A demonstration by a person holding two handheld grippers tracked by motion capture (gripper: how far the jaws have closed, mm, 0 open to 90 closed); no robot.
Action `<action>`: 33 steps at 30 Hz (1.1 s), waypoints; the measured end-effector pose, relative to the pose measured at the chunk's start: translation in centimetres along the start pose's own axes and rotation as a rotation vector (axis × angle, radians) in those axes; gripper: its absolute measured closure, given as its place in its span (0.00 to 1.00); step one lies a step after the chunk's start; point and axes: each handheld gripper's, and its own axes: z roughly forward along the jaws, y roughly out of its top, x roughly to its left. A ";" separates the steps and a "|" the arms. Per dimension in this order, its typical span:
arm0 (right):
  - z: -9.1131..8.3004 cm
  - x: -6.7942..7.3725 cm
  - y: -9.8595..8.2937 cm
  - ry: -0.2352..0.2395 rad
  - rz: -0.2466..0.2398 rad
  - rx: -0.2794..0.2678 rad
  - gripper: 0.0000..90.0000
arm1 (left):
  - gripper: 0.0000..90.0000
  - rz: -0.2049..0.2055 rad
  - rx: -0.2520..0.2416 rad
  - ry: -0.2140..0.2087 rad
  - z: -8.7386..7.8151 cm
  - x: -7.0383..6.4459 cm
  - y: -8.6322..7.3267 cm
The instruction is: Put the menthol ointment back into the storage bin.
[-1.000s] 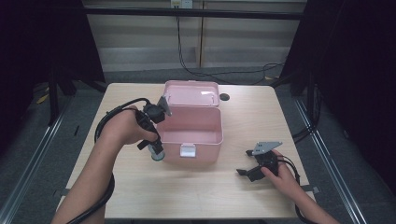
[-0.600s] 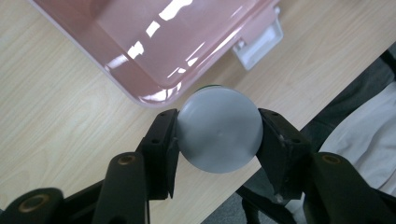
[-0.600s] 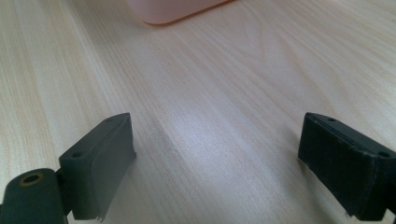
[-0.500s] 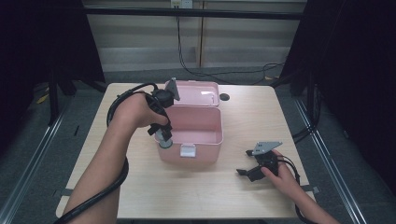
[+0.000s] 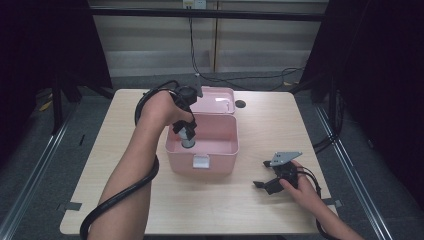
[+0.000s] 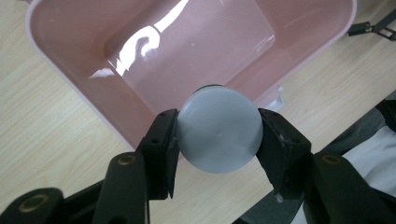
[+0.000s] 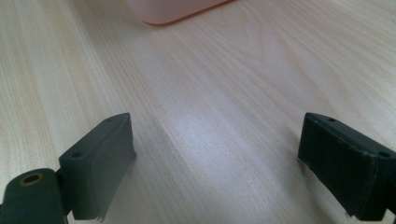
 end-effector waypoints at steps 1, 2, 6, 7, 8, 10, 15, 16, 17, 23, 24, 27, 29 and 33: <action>0.0 0.0 0.0 0.000 0.002 0.002 0.11 | 0.56 -0.006 -0.001 0.004 0.2 0.1 0.2; 0.0 0.0 0.0 0.000 0.002 0.001 0.11 | 0.56 -0.016 0.003 0.008 0.7 0.2 0.7; 0.0 0.0 0.0 0.000 0.002 0.002 0.11 | 0.56 -0.039 0.011 0.003 1.8 0.4 1.5; 0.0 0.0 0.0 0.000 0.002 0.002 0.11 | 0.56 -0.039 0.011 0.003 1.8 0.4 1.5; 0.0 0.0 0.0 0.000 0.003 0.001 0.11 | 0.56 -0.049 0.011 0.002 2.2 0.5 1.8; 0.0 0.0 0.0 0.000 0.003 0.001 0.11 | 0.56 -0.045 0.021 0.001 2.8 0.6 2.1; 0.0 0.0 0.0 0.000 0.003 0.001 0.11 | 0.56 -0.090 0.015 0.028 4.2 1.0 3.0; 0.0 0.0 0.0 0.001 0.003 0.001 0.11 | 0.56 -0.100 0.012 0.024 4.5 1.2 3.1; 0.0 0.0 0.0 0.000 0.003 0.001 0.11 | 0.56 -0.111 0.017 0.030 4.7 1.2 3.2; 0.0 0.0 0.0 0.000 0.000 0.000 0.11 | 0.56 -0.135 0.023 0.011 6.4 1.7 3.8; 0.0 0.0 0.0 0.000 0.000 0.000 0.11 | 0.56 -0.135 0.023 0.011 6.4 1.7 3.8; 0.0 0.0 0.0 0.000 0.002 -0.001 0.11 | 0.56 -0.156 0.034 0.021 7.2 1.9 4.0; 0.0 0.0 0.0 0.000 0.002 -0.001 0.11 | 0.56 -0.157 0.038 0.040 7.6 2.3 4.2; 0.0 0.0 0.0 0.000 0.003 -0.001 0.11 | 0.56 -0.183 0.024 0.053 8.7 2.7 4.5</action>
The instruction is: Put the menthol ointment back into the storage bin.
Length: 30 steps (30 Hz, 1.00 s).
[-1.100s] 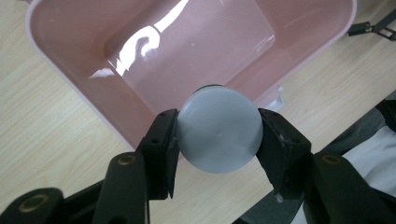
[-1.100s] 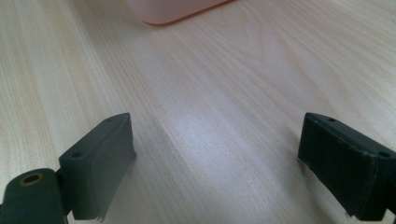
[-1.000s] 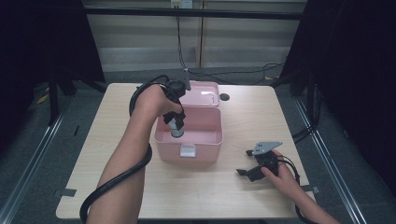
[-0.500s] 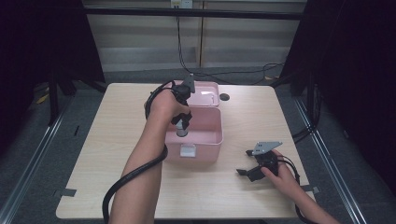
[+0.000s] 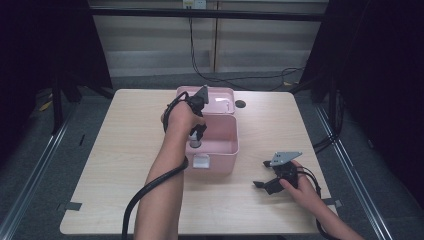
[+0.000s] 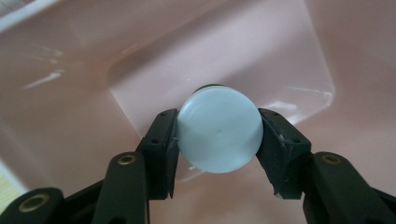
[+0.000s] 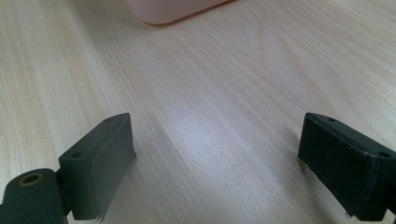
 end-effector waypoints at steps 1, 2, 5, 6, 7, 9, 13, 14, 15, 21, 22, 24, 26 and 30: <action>0.0 0.0 0.0 0.000 0.000 0.000 0.11 | 0.56 0.000 0.000 0.000 0.0 0.0 0.0; 0.0 0.0 0.0 0.000 0.000 0.000 0.11 | 0.56 -0.013 -0.002 -0.004 0.3 0.1 0.1; 0.0 0.0 0.0 0.000 0.000 0.000 0.11 | 0.56 -0.040 -0.008 -0.007 1.4 0.4 0.3; 0.0 0.0 0.0 0.000 -0.003 0.000 0.11 | 0.56 -0.038 -0.004 -0.005 1.6 0.5 0.4; 0.0 0.0 0.0 0.000 -0.003 0.000 0.11 | 0.56 -0.038 -0.004 -0.005 1.6 0.5 0.4; 0.1 0.0 0.0 0.003 -0.003 -0.001 0.11 | 0.56 -0.070 -0.015 -0.012 2.3 0.6 0.7; 0.1 0.0 0.1 0.002 -0.005 0.000 0.11 | 0.56 -0.105 -0.027 -0.010 3.1 0.8 0.9; 0.1 0.0 0.1 0.002 -0.005 0.001 0.11 | 0.56 -0.103 -0.023 -0.007 3.3 1.0 0.9; 0.1 -0.1 0.1 0.002 -0.005 0.000 0.11 | 0.56 -0.111 -0.013 -0.005 3.4 1.0 0.9; 0.1 -0.1 0.1 0.002 -0.005 0.001 0.11 | 0.56 -0.136 -0.031 0.028 4.5 1.2 1.3; 0.1 -0.1 0.1 0.002 -0.005 0.001 0.11 | 0.56 -0.136 -0.031 0.028 4.5 1.2 1.3; 0.1 -0.1 0.1 0.000 -0.006 0.001 0.11 | 0.56 -0.142 -0.043 0.036 4.9 1.2 1.4; 0.1 -0.1 0.1 0.000 -0.006 0.001 0.11 | 0.56 -0.141 -0.049 0.042 5.2 1.3 1.4; 0.1 -0.1 0.1 0.001 -0.006 0.001 0.11 | 0.56 -0.155 -0.050 0.035 5.6 1.3 1.4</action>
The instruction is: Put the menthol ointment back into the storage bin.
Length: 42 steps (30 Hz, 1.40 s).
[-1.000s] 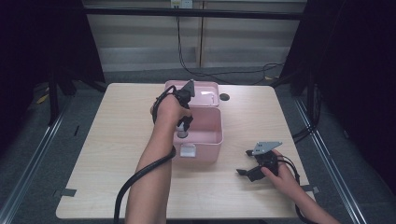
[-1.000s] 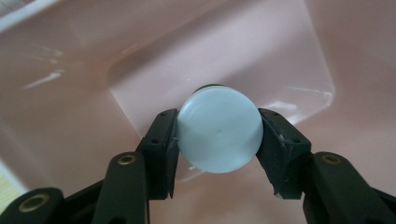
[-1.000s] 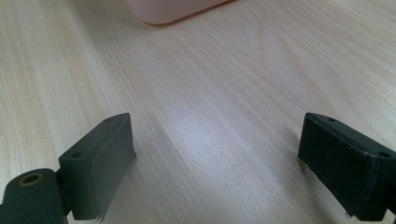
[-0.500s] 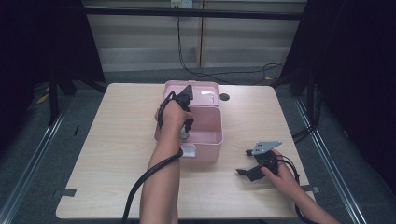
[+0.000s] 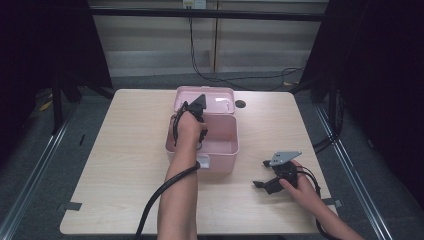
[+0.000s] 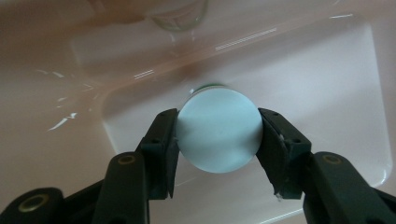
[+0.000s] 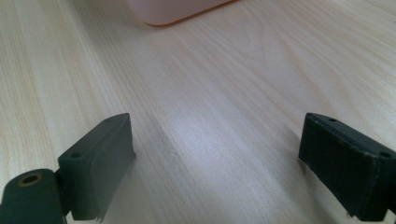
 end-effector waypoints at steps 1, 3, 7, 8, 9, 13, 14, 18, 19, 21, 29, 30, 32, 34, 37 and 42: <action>0.0 0.0 0.0 0.000 0.000 0.000 0.11 | 0.56 -0.006 0.005 -0.001 0.0 0.0 0.0; 0.0 0.0 0.0 0.000 0.000 0.000 0.11 | 0.56 -0.007 0.002 0.000 0.1 0.0 0.0; 0.0 0.0 0.0 0.000 0.000 0.000 0.11 | 0.56 -0.003 -0.007 0.001 0.2 0.0 0.0; 0.0 0.0 0.0 0.000 0.000 0.000 0.11 | 0.56 -0.010 -0.014 0.002 0.2 0.0 0.0; 0.0 0.0 0.0 0.000 0.000 0.000 0.11 | 0.56 -0.010 -0.014 0.002 0.2 0.0 0.0; 0.0 0.0 0.0 0.000 0.000 0.000 0.11 | 0.56 -0.011 -0.020 0.003 0.2 0.0 0.0; 0.0 0.0 0.0 0.000 0.000 0.000 0.11 | 0.56 -0.015 -0.026 0.008 0.2 -0.1 0.0; 0.0 0.0 0.0 0.000 0.000 0.000 0.11 | 0.56 -0.011 -0.018 0.003 0.3 -0.2 0.0; 0.0 0.0 0.0 0.000 0.000 0.000 0.11 | 0.56 -0.011 -0.018 0.003 0.3 -0.2 0.0; 0.0 0.0 0.0 0.000 0.000 0.000 0.11 | 0.56 -0.011 -0.024 0.005 0.3 -0.2 0.0; 0.0 0.0 0.0 0.000 0.000 0.000 0.11 | 0.55 -0.006 -0.017 0.003 0.5 -0.4 0.1; 0.0 0.0 0.0 0.000 0.000 0.000 0.11 | 0.55 -0.010 -0.018 0.004 0.5 -0.4 0.1; 0.0 0.0 0.0 0.000 -0.002 0.000 0.11 | 0.55 -0.001 -0.018 0.002 0.5 -0.4 0.1; 0.0 0.0 0.0 0.000 -0.001 0.000 0.11 | 0.55 -0.002 -0.024 0.002 0.5 -0.4 0.1; 0.0 0.0 0.0 0.001 -0.002 0.000 0.11 | 0.53 -0.009 -0.025 0.001 0.5 -0.4 0.0; 0.0 0.0 0.0 0.001 -0.002 0.000 0.11 | 0.50 -0.023 -0.028 0.000 0.4 -0.4 -0.1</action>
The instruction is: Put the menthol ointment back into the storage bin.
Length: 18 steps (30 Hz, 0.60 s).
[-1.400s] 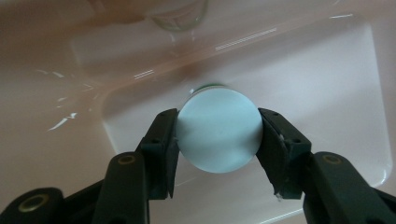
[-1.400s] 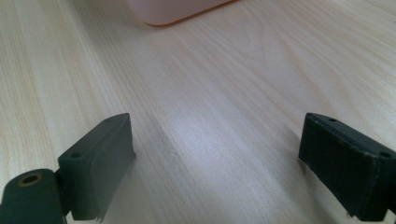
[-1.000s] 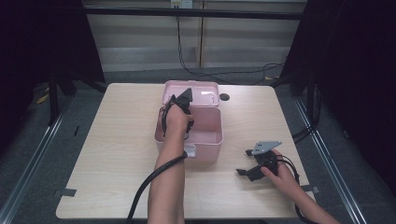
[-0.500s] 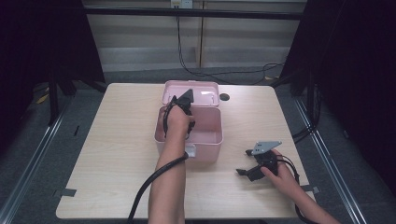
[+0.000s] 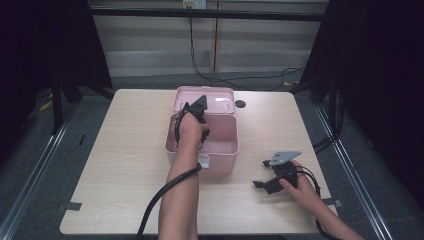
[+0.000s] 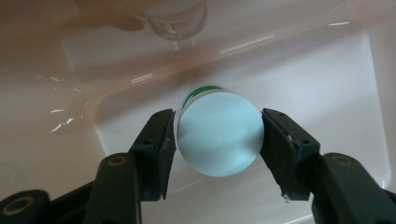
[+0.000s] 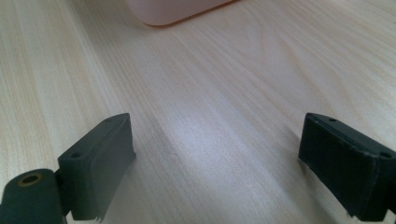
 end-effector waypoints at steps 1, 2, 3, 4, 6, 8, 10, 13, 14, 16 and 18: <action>0.0 0.0 0.0 0.000 0.000 0.000 0.11 | 0.49 0.002 0.004 -0.002 0.0 0.0 0.0; 0.0 0.0 0.0 0.000 0.000 0.000 0.11 | 0.48 0.002 0.005 -0.003 -0.1 0.0 -0.1; 0.0 0.0 0.0 0.000 -0.001 0.000 0.11 | 0.48 0.007 0.013 -0.001 -0.2 0.1 -0.1; 0.0 0.0 0.0 -0.001 -0.001 0.000 0.11 | 0.47 0.011 0.016 -0.002 -0.2 0.1 -0.1; 0.0 0.0 0.0 0.000 -0.001 0.000 0.11 | 0.45 -0.005 0.007 -0.010 -0.3 0.0 -0.2; 0.0 0.0 0.0 0.000 0.000 0.000 0.11 | 0.42 -0.003 0.006 -0.011 -0.5 0.1 -0.2; 0.0 0.0 0.0 0.000 0.000 0.000 0.11 | 0.41 0.002 -0.001 -0.019 -0.7 0.1 -0.4; 0.0 0.0 0.0 0.000 0.000 0.000 0.11 | 0.38 0.004 -0.008 -0.018 -0.9 0.2 -0.5; 0.0 0.0 0.0 0.000 0.000 0.000 0.11 | 0.38 0.009 -0.004 -0.023 -1.0 0.3 -0.6; 0.0 0.0 0.0 0.000 0.000 0.000 0.11 | 0.35 0.006 -0.007 -0.029 -1.1 0.4 -0.7; 0.0 0.0 0.0 0.000 0.000 0.000 0.11 | 0.33 0.012 -0.014 -0.031 -1.4 0.5 -0.8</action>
